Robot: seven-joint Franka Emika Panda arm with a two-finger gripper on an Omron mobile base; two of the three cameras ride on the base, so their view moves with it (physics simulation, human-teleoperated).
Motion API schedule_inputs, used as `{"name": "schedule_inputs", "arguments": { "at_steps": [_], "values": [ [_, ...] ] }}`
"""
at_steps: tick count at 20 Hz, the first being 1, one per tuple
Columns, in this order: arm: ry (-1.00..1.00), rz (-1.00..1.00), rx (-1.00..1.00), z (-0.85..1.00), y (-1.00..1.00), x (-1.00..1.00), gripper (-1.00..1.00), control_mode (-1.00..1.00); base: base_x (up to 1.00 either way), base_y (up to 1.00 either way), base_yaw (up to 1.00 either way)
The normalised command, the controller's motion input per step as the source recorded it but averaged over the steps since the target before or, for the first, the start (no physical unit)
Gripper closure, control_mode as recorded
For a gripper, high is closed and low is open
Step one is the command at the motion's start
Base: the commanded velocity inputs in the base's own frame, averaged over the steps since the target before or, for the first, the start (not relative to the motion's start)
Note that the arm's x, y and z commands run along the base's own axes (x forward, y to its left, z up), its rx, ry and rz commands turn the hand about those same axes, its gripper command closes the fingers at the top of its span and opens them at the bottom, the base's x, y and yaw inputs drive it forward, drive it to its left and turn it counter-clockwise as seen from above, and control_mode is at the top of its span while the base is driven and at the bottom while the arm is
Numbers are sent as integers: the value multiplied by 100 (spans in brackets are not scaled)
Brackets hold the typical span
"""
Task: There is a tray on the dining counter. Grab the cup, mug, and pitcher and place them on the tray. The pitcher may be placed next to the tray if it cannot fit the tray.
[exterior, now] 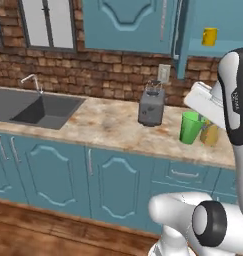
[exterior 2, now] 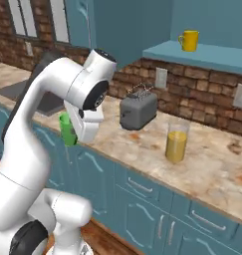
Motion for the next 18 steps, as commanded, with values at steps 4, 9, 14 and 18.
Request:
{"name": "schedule_inputs", "arguments": {
  "at_steps": [4, 9, 14, 18],
  "values": [
    [0, 0, 0, 0, 0, 0, 100, 100, 0, 42, 93],
    [0, 0, 0, 0, 0, 0, 100, 100, 0, 36, 92],
    [0, 0, 0, 0, 0, 0, 100, 100, 0, 33, 90],
    [0, 0, 0, 0, 0, 0, 100, 100, 0, 32, 87]
  ]
}}
